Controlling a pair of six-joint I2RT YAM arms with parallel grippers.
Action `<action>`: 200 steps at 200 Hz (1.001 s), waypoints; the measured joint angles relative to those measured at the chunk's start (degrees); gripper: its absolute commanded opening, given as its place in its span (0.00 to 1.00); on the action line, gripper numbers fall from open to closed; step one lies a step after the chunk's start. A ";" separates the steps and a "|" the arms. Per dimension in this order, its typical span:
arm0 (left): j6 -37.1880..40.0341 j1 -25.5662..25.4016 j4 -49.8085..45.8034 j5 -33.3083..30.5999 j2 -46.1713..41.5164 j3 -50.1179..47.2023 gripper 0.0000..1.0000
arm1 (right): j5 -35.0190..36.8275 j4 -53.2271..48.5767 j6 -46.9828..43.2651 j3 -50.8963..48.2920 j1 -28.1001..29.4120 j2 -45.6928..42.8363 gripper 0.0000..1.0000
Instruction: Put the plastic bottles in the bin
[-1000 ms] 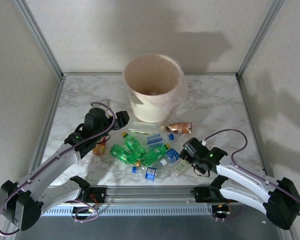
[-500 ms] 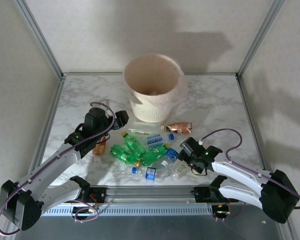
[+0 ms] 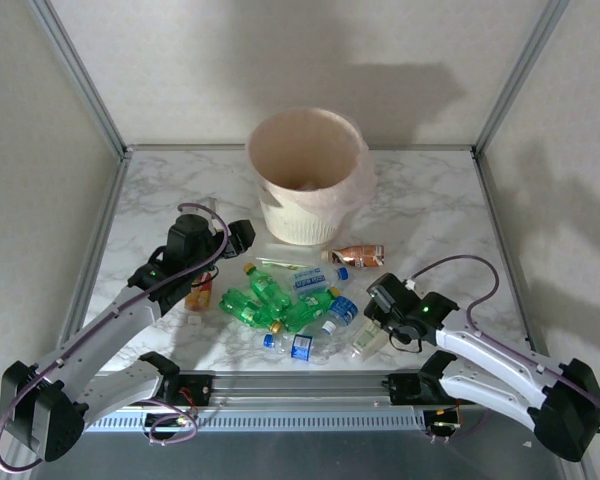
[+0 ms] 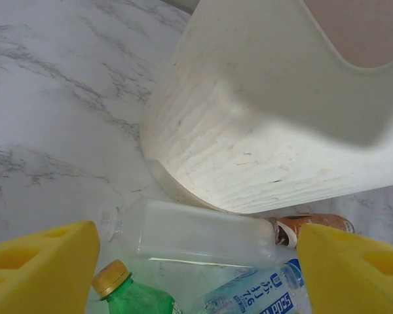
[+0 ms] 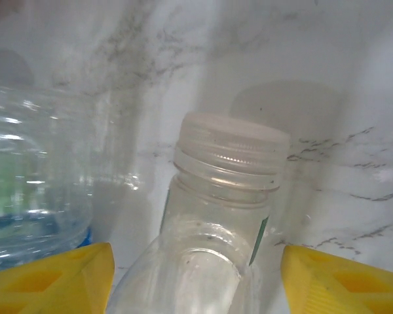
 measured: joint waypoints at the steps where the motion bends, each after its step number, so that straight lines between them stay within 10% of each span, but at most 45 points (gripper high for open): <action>1: 0.00 0.02 0.00 -0.02 0.00 0.00 0.78 | 0.17 -0.17 -0.02 0.26 0.00 -0.09 0.68; 65: 0.00 1.05 -0.61 0.00 -0.44 -0.15 0.78 | 0.33 -1.79 -0.39 2.58 0.11 0.28 0.87; 200: -0.02 1.75 -1.09 0.00 -0.63 -1.11 0.78 | -5.40 8.66 -0.02 -4.98 1.81 6.80 0.60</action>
